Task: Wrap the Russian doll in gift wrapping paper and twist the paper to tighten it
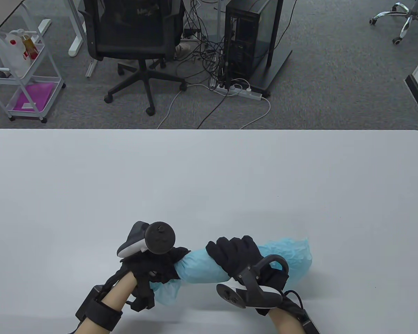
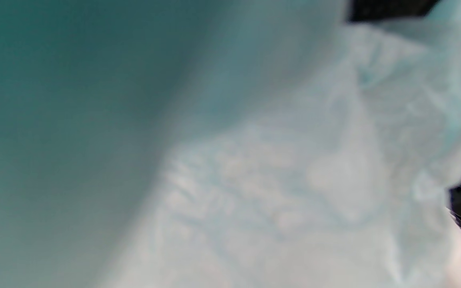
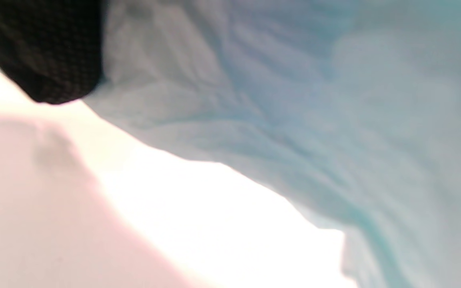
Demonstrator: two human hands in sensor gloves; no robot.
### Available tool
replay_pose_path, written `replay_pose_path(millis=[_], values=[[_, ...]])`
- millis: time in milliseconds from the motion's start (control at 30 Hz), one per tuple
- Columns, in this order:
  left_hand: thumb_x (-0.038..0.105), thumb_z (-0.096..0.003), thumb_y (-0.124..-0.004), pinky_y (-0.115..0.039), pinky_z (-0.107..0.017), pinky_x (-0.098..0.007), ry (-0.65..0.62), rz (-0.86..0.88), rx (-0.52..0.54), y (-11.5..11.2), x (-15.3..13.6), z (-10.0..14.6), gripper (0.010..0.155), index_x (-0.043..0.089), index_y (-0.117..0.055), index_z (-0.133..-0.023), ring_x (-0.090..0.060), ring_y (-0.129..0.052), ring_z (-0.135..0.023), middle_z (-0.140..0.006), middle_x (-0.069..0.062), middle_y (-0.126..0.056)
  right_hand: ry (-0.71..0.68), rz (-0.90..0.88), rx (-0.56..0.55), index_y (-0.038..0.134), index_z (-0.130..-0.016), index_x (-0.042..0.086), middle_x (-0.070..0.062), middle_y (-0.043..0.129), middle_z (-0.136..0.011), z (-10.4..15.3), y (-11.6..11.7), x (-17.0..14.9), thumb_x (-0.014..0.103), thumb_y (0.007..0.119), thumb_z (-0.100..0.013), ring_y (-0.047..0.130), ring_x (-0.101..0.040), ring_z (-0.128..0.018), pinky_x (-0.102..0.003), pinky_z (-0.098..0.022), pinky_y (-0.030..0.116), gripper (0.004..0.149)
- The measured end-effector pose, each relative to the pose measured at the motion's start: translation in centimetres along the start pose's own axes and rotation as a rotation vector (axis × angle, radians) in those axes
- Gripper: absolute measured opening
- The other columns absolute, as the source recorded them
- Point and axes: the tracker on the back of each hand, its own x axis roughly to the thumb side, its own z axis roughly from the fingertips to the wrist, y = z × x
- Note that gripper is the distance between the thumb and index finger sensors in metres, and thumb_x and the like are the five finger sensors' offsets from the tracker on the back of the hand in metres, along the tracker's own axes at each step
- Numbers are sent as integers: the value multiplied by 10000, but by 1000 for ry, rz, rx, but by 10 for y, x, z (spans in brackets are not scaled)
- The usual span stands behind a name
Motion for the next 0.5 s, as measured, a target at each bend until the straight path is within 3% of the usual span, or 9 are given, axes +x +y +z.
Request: replay_pose_path(millis=[167,500], values=[[425,-333,-896,-920,-462,-329,-22,114,-152,2,-5,-1,591,168,-741,-842,-53,-1093,-259,-644,54,-990,-1,44,-58,308,-1060,289,-25,593,-1123,2,-7,4,587,933,-244,801,-292,-981,-621,-762,621,1070],[522,-260,-933,-973,-378,-314,-201,350,-254,5,-11,6,604,125,-863,-710,-66,-1171,-194,-522,52,-1071,25,112,-182,239,-1055,321,16,520,-1155,8,-27,6,575,938,-269,737,-266,-1039,-615,-803,566,1082]])
